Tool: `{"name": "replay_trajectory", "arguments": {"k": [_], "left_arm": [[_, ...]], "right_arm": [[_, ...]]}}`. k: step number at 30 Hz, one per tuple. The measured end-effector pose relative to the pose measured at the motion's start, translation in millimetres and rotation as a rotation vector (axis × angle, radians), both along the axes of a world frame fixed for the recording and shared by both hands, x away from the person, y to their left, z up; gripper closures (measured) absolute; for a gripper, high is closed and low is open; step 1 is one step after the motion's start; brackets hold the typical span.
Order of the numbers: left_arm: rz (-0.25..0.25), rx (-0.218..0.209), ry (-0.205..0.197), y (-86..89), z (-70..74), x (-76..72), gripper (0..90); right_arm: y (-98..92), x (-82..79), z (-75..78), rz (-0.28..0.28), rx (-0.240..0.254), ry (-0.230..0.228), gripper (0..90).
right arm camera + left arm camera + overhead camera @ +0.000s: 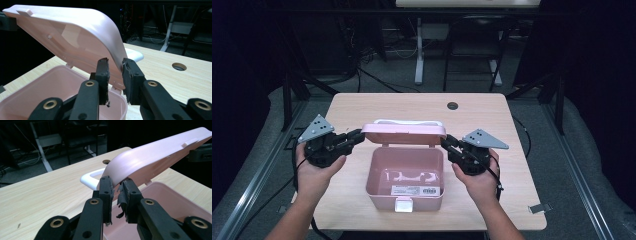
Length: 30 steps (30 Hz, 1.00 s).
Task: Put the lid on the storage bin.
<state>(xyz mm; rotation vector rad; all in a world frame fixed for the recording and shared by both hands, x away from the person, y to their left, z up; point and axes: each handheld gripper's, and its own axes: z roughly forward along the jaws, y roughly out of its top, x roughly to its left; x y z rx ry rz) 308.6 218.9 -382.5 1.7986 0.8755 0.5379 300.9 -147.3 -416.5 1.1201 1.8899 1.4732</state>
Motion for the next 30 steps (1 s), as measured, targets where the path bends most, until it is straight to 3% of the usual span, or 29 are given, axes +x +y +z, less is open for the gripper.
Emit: {"name": "replay_trajectory", "arguments": {"k": [30], "left_arm": [[-0.023,-0.001,0.020,2.7,-7.3,-13.6,77.6]], "right_arm": [[-8.1,-6.7,-8.9,0.054,0.007,0.038,61.4]]}}
